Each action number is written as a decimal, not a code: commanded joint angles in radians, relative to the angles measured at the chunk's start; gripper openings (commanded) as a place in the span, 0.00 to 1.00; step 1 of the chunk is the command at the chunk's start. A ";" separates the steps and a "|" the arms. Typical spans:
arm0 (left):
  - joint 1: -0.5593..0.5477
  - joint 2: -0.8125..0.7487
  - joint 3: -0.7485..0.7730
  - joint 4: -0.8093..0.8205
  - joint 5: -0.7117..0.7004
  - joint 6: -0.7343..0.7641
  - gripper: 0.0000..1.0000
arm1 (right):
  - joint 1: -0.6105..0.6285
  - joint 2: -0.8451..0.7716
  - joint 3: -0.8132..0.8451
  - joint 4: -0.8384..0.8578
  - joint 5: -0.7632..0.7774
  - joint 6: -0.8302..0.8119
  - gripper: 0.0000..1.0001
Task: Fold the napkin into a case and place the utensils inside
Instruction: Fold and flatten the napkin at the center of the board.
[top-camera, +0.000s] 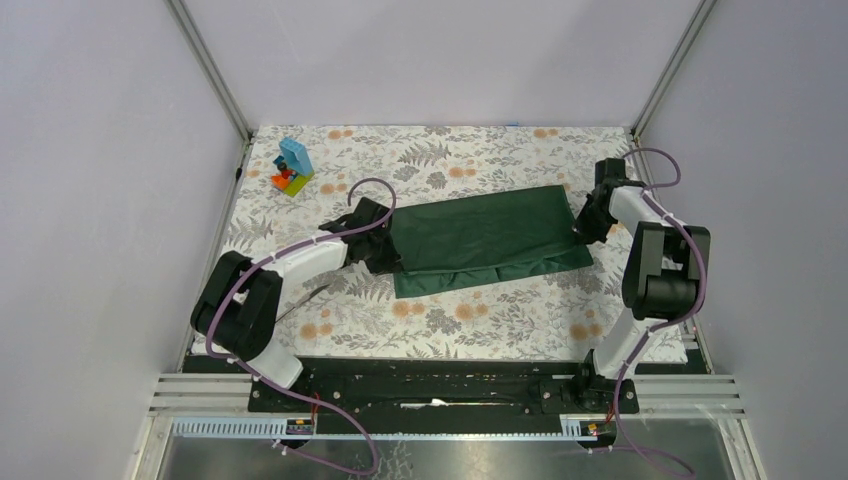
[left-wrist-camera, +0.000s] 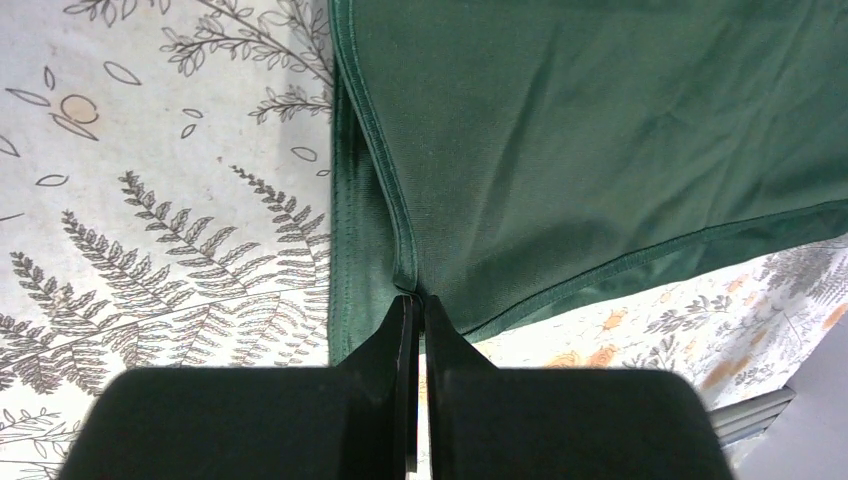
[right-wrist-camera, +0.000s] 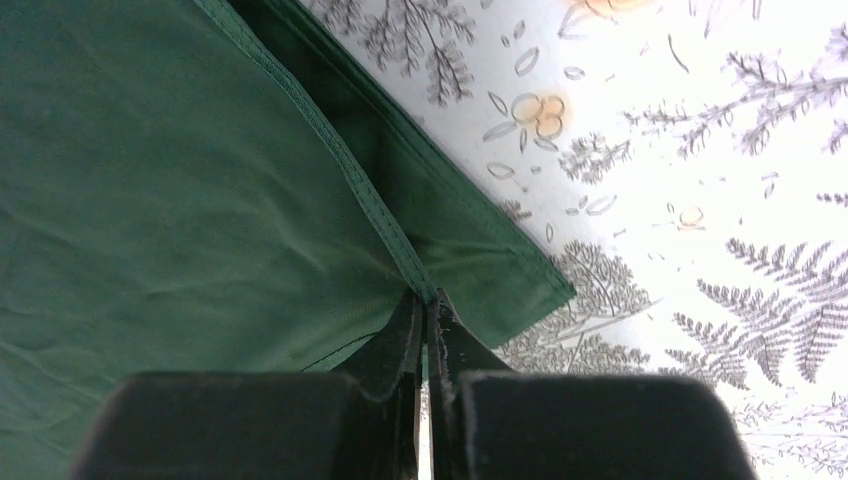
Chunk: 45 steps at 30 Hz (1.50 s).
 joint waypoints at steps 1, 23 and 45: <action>-0.005 -0.028 -0.026 0.009 -0.017 0.010 0.00 | 0.003 -0.118 -0.063 0.063 0.037 0.030 0.00; -0.059 -0.057 -0.122 -0.009 -0.070 0.000 0.00 | 0.003 -0.180 -0.208 0.090 0.095 0.027 0.00; -0.085 -0.011 -0.112 -0.040 -0.095 0.010 0.00 | 0.003 -0.170 -0.233 0.096 0.118 0.033 0.00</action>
